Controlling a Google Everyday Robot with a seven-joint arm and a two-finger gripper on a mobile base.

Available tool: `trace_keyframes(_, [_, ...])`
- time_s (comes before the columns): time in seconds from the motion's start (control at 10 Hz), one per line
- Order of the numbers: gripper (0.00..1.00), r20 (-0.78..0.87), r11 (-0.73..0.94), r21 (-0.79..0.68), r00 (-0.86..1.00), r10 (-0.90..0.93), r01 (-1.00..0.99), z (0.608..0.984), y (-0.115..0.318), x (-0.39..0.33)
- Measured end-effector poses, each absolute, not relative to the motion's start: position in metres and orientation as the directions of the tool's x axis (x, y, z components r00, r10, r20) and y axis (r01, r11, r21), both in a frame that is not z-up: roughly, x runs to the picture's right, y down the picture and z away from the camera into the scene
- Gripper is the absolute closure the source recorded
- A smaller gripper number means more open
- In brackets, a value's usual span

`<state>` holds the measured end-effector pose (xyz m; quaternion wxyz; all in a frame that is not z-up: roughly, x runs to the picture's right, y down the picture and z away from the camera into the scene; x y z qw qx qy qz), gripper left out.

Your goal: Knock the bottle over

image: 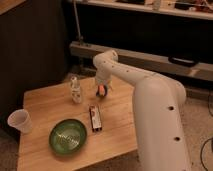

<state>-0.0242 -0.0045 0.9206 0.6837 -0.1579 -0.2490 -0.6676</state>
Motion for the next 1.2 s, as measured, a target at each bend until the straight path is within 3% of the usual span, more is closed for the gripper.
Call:
trace_keyframes(0.1, [0.24, 0.542, 0.067, 0.124, -0.011, -0.84, 0.99, 0.919, -0.006, -0.024])
trace_keyframes(0.4, [0.52, 0.456, 0.15, 0.238, 0.026, -0.889, 0.96, 0.902, -0.038, -0.01])
trace_keyframes(0.5, [0.67, 0.4, 0.198, 0.357, 0.042, -0.916, 0.913, 0.884, -0.064, -0.007])
trace_keyframes(0.8, [0.96, 0.266, 0.236, 0.659, 0.072, -0.961, 0.714, 0.856, -0.1, -0.002])
trace_keyframes(1.2, [1.0, 0.209, 0.229, 0.838, 0.097, -0.973, 0.496, 0.85, -0.122, 0.003])
